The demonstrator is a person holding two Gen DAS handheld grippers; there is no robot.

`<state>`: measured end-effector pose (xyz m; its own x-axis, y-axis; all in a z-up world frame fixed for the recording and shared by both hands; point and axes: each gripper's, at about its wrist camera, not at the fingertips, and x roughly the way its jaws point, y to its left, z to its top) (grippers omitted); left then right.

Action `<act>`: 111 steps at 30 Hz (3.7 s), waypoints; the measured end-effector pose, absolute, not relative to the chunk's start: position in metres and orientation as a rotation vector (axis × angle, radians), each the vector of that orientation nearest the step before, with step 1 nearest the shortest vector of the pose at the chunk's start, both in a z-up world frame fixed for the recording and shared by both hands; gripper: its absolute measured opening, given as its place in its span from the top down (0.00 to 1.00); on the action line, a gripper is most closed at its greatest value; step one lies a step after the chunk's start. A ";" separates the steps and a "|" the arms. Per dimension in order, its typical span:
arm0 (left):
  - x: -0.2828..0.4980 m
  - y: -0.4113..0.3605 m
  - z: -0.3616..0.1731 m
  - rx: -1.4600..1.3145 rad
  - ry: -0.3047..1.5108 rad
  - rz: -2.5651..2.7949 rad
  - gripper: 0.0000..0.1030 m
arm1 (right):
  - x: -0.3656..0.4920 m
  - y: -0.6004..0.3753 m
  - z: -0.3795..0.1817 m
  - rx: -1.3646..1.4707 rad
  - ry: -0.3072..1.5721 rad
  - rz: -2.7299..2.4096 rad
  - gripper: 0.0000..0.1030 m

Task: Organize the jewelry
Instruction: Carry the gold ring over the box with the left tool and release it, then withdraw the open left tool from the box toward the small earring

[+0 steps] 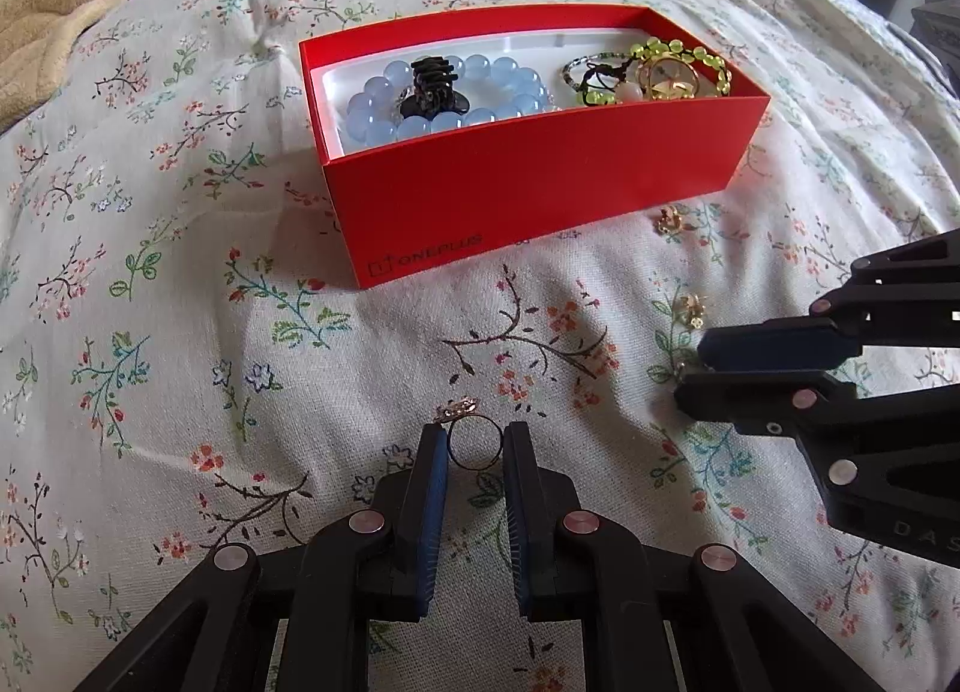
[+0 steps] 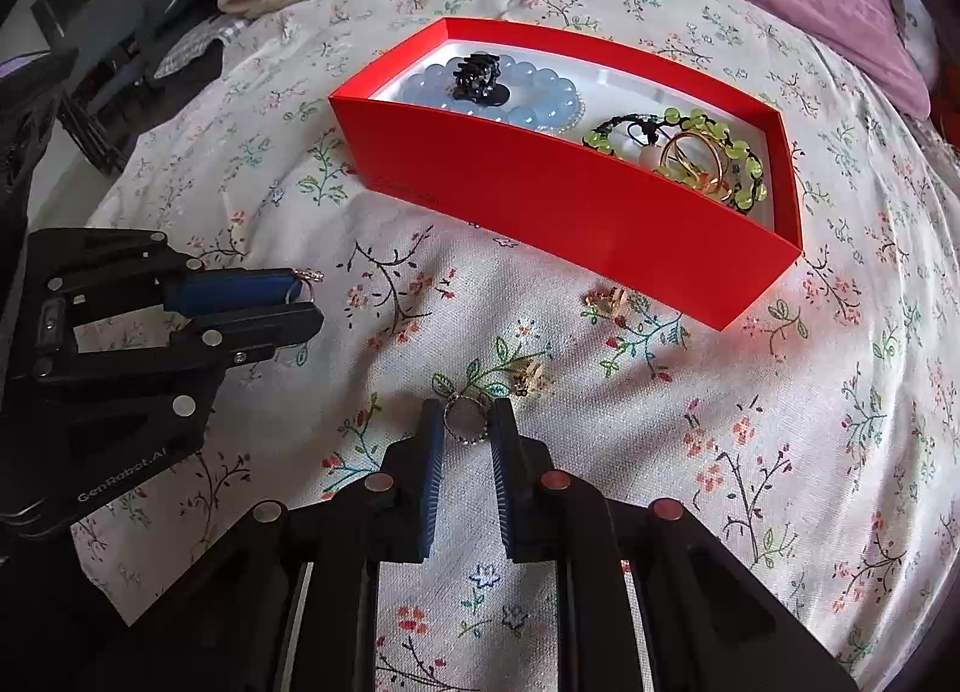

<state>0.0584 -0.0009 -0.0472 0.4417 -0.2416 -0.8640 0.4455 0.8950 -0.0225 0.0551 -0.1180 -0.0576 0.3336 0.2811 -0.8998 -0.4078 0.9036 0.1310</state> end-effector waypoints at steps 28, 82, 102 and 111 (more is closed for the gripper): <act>0.107 -0.020 0.013 0.027 0.897 -0.430 0.87 | 0.092 -0.182 0.023 0.156 1.007 0.361 0.84; 0.126 -0.046 0.010 0.128 0.893 -0.345 0.38 | 0.132 -0.217 0.020 0.301 1.017 0.274 0.46; 0.089 -0.019 -0.013 0.237 0.998 -0.275 0.14 | 0.080 -0.202 0.004 0.030 1.097 0.240 0.19; 0.068 -0.025 -0.034 0.279 1.033 -0.372 0.14 | 0.067 -0.215 -0.026 -0.053 1.162 0.163 0.19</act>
<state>0.0680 -0.0254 -0.0337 0.4592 -0.1676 -0.8724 0.4265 0.9031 0.0510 0.0674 -0.2155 -0.0257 0.3870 0.1010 -0.9165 -0.1555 0.9869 0.0431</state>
